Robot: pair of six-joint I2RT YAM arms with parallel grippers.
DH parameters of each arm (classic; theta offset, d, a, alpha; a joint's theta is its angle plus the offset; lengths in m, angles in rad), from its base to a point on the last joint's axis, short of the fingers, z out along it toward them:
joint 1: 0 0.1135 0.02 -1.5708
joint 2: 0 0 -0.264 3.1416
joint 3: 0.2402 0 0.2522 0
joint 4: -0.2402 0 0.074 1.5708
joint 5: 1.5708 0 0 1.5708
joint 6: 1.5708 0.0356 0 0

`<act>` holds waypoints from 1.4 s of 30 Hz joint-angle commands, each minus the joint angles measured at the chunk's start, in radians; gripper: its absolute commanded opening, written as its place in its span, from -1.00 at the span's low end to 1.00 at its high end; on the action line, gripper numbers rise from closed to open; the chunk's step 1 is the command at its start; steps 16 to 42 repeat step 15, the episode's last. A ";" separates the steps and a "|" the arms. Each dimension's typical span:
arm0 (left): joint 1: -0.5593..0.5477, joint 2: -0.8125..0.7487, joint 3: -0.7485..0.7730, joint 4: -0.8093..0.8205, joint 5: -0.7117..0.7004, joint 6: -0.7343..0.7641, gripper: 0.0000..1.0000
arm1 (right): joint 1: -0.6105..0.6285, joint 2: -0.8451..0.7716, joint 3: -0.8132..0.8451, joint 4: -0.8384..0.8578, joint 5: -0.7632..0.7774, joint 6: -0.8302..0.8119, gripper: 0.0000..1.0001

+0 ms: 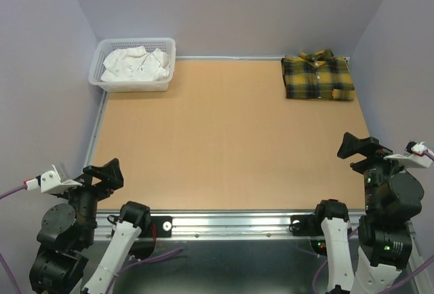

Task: Fold and stack the long sleeve shirts
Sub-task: Neatly place the folded shirt to the corner

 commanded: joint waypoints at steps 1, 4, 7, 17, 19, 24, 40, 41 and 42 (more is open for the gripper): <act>-0.003 -0.003 0.027 0.000 0.022 0.022 0.97 | 0.004 -0.011 0.059 -0.012 -0.014 -0.035 1.00; -0.003 0.000 0.022 0.003 0.037 0.016 0.97 | 0.004 -0.010 0.061 -0.014 -0.017 -0.038 1.00; -0.003 0.004 0.016 0.009 0.047 0.006 0.97 | 0.004 -0.008 0.065 -0.015 -0.015 -0.048 1.00; -0.003 0.014 -0.008 0.025 0.050 -0.006 0.97 | 0.004 -0.004 0.076 -0.023 -0.009 -0.045 1.00; -0.003 0.014 -0.008 0.025 0.050 -0.006 0.97 | 0.004 -0.004 0.076 -0.023 -0.009 -0.045 1.00; -0.003 0.014 -0.008 0.025 0.050 -0.006 0.97 | 0.004 -0.004 0.076 -0.023 -0.009 -0.045 1.00; -0.003 0.014 -0.008 0.025 0.050 -0.006 0.97 | 0.004 -0.004 0.076 -0.023 -0.009 -0.045 1.00; -0.003 0.014 -0.008 0.025 0.050 -0.006 0.97 | 0.004 -0.004 0.076 -0.023 -0.009 -0.045 1.00; -0.003 0.014 -0.008 0.025 0.050 -0.006 0.97 | 0.004 -0.004 0.076 -0.023 -0.009 -0.045 1.00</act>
